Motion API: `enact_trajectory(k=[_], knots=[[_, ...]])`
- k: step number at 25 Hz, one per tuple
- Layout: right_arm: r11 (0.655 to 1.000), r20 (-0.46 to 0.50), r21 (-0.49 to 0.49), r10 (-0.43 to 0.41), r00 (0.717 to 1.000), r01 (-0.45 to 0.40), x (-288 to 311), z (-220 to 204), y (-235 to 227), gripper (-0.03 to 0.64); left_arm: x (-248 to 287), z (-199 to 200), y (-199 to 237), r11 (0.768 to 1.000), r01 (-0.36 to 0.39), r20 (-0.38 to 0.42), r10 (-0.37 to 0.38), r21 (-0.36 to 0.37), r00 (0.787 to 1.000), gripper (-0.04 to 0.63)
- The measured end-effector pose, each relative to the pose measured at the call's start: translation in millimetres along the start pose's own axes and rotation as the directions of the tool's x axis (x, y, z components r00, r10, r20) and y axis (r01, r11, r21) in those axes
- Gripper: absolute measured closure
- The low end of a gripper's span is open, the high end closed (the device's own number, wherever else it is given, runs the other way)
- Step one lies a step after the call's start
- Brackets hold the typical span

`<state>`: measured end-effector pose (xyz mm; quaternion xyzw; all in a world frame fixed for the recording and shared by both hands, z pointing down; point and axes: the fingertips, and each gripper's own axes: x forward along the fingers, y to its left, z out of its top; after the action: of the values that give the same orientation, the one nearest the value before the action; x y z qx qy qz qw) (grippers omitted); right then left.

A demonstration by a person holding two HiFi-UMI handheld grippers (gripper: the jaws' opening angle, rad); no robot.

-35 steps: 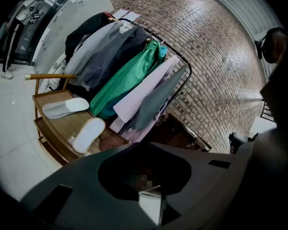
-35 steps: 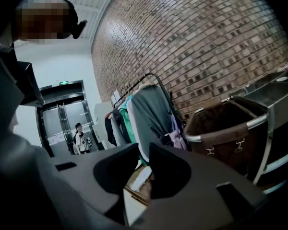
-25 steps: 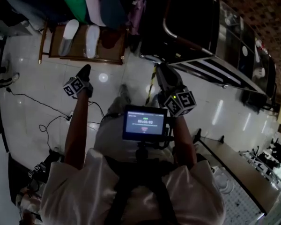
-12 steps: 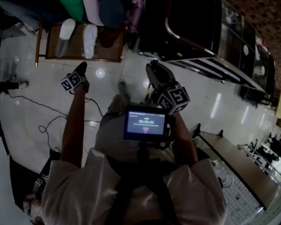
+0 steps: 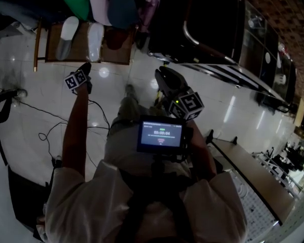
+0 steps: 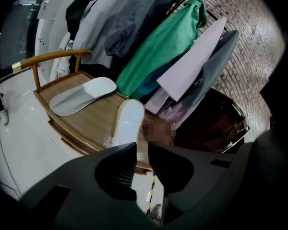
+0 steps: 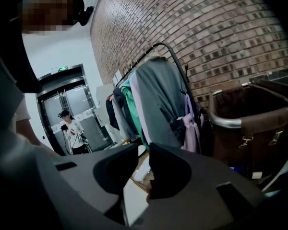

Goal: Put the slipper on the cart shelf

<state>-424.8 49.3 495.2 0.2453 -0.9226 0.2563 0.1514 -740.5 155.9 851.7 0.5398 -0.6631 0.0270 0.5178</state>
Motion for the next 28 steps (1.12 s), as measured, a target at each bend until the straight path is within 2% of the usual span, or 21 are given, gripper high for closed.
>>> enact_trajectory(k=[4, 8, 12, 15, 19, 28], knots=[[1.000, -0.019, -0.001, -0.004, 1.000, 0.004, 11, -5, -5, 0.535, 19, -8, 23, 0.999, -0.033, -0.052, 0.033, 0.008, 0.998, 0.486], [1.000, -0.042, 0.023, -0.004, 0.999, 0.005, 20, -16, -4, 0.535, 31, -10, 42, 0.997, -0.074, -0.078, 0.075, 0.018, 0.994, 0.480], [1.000, -0.097, 0.019, 0.016, 0.995, -0.014, 27, -51, -10, 0.535, 43, -6, 50, 0.996, -0.075, -0.095, 0.079, 0.052, 0.992, 0.451], [1.000, -0.121, 0.004, 0.023, 0.992, -0.023, 37, -60, -8, 0.535, 55, -9, 57, 0.996, -0.062, -0.119, 0.069, 0.061, 0.991, 0.417], [0.999, -0.132, 0.003, 0.041, 0.990, -0.041, 47, -66, -1, 0.535, 61, -11, 69, 0.993, -0.093, -0.152, 0.103, 0.070, 0.983, 0.399], [0.999, -0.150, 0.008, 0.039, 0.988, -0.038, 54, -80, 0, 0.535, 91, -16, 70, 0.997, -0.040, -0.205, 0.053, 0.066, 0.977, 0.365]])
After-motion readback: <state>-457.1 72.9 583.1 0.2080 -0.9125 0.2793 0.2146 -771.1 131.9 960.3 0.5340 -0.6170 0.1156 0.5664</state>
